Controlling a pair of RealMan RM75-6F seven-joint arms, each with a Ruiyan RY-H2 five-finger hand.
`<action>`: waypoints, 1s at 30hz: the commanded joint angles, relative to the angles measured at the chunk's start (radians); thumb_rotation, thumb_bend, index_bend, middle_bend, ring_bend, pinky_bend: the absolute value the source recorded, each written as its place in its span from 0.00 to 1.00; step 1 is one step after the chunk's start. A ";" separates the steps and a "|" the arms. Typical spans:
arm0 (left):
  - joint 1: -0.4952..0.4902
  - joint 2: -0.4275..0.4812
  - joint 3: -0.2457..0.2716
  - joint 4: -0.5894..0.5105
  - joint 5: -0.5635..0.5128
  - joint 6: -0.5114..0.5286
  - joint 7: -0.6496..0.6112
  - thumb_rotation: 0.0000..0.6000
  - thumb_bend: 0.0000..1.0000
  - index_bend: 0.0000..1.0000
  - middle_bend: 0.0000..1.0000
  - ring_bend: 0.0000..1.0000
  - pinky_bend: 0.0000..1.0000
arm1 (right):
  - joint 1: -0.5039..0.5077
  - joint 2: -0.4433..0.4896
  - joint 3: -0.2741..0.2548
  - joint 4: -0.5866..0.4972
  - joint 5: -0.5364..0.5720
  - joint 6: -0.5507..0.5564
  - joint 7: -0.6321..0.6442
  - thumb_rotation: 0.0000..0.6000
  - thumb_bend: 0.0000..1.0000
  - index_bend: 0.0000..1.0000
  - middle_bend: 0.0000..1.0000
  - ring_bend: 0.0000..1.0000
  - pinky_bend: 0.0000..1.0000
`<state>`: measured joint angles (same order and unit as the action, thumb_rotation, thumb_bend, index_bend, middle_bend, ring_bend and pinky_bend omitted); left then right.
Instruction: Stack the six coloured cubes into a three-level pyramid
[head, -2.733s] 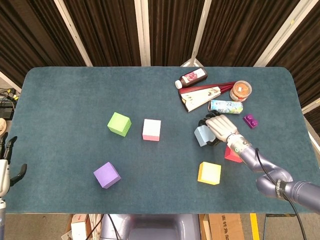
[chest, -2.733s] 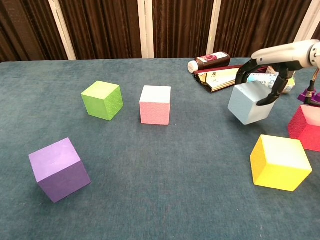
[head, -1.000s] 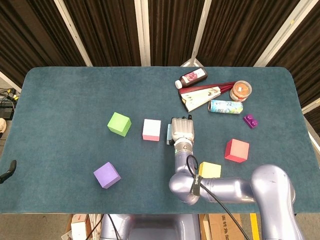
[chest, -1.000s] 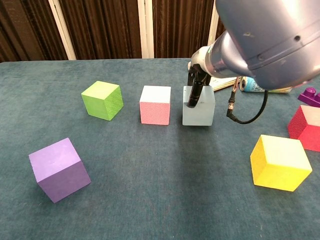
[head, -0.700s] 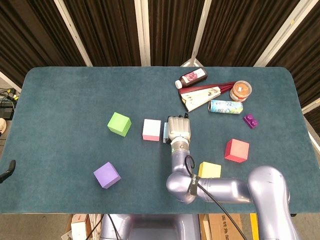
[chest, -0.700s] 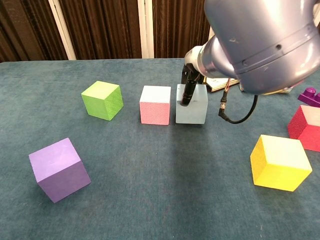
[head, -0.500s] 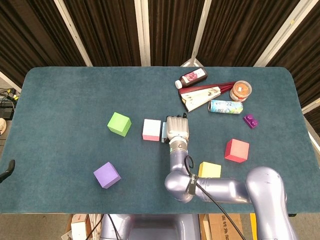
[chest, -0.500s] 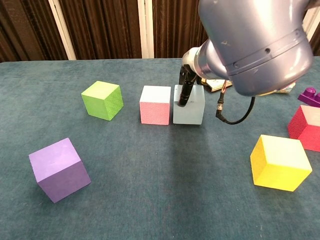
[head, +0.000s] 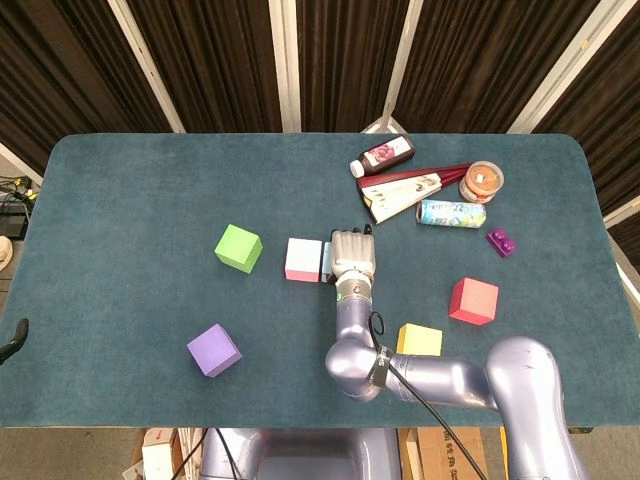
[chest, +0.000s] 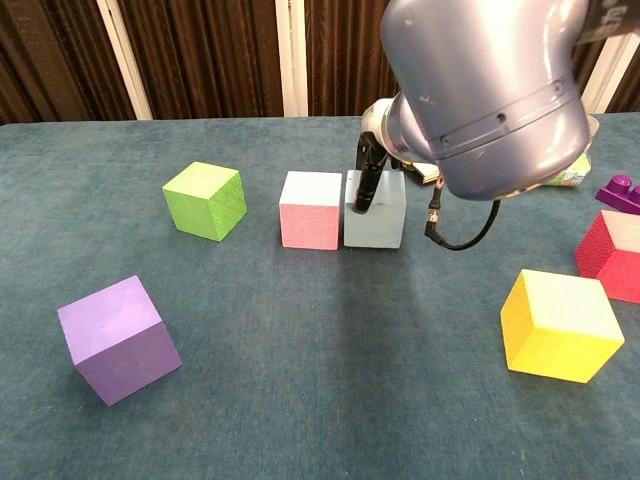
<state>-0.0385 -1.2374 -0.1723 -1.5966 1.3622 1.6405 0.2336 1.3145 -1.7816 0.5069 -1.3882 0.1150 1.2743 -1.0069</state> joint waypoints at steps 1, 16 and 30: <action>0.000 0.000 0.000 0.000 0.000 0.001 0.000 1.00 0.38 0.11 0.00 0.00 0.00 | -0.004 -0.010 0.000 0.014 -0.010 -0.002 -0.007 1.00 0.29 0.40 0.33 0.19 0.00; -0.001 -0.003 0.000 0.001 -0.002 0.002 0.004 1.00 0.38 0.11 0.00 0.00 0.00 | -0.025 -0.030 0.036 0.029 -0.023 -0.011 -0.043 1.00 0.29 0.40 0.31 0.18 0.00; -0.001 -0.002 0.000 0.000 -0.002 0.002 0.004 1.00 0.38 0.11 0.00 0.00 0.00 | -0.029 -0.047 0.056 0.040 -0.020 -0.010 -0.083 1.00 0.29 0.33 0.26 0.16 0.00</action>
<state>-0.0394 -1.2395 -0.1726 -1.5964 1.3599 1.6426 0.2375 1.2853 -1.8278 0.5627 -1.3488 0.0947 1.2640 -1.0891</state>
